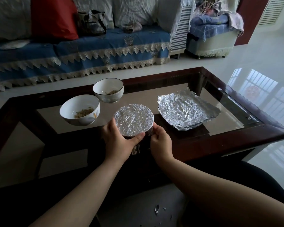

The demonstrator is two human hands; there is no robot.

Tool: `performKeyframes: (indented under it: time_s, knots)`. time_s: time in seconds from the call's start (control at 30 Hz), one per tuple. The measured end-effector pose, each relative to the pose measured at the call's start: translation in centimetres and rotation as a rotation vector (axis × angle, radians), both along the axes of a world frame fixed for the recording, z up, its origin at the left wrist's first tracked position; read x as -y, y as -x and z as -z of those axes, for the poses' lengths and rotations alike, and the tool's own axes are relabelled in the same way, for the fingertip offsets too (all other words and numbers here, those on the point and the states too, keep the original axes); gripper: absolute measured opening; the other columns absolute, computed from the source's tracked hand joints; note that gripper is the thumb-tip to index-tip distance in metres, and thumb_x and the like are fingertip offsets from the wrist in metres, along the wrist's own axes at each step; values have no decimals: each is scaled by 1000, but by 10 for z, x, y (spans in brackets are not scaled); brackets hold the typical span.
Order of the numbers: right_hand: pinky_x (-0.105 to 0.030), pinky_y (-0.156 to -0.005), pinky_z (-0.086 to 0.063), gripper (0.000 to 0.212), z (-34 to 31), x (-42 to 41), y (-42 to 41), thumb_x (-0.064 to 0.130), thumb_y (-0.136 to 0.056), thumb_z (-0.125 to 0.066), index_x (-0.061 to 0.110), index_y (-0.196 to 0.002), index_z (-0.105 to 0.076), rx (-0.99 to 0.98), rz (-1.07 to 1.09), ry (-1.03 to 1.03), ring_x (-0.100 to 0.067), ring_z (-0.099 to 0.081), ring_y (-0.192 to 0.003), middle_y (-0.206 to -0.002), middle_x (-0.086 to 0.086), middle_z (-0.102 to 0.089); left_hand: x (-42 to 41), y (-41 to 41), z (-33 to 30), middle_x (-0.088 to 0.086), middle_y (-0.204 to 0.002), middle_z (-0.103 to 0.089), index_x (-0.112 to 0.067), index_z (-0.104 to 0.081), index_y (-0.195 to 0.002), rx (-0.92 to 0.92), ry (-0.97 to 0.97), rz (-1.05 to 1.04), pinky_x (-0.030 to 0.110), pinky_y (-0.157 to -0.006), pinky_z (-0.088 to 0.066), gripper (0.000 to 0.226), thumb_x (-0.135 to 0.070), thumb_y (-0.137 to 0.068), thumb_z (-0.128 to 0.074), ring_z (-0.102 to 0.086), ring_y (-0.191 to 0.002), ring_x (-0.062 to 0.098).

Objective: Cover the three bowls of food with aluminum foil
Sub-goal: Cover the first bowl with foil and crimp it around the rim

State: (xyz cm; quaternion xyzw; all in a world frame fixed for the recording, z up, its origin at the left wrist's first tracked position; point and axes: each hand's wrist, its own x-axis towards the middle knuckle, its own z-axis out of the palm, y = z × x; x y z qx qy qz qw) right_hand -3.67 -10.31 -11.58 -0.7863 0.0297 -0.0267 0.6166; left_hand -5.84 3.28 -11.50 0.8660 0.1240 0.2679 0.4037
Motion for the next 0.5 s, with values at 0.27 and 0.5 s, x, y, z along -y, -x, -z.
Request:
performKeyframes:
  time_s: [0.27, 0.5]
  knots:
    - [-22, -90, -46, 23, -2, 3, 0, 17, -98, -46, 16, -121, -49, -97, -48, -277, -8, -60, -105, -117, -1, -63, 1, -3, -1, 21, -137, -40, -1, -35, -140, -38, -29, -43, 42, -109, -29, 123, -70, -48, -74, -31, -128, 33]
    - [-11, -68, -43, 23, -1, -12, -3, 33, -95, -54, 12, -103, -56, -153, 118, -302, -3, -58, -83, -89, 7, -60, 2, -4, 1, 25, -137, -39, 4, -33, -140, -33, -60, -64, 43, -109, -28, 121, -55, -50, -86, -32, -128, 37]
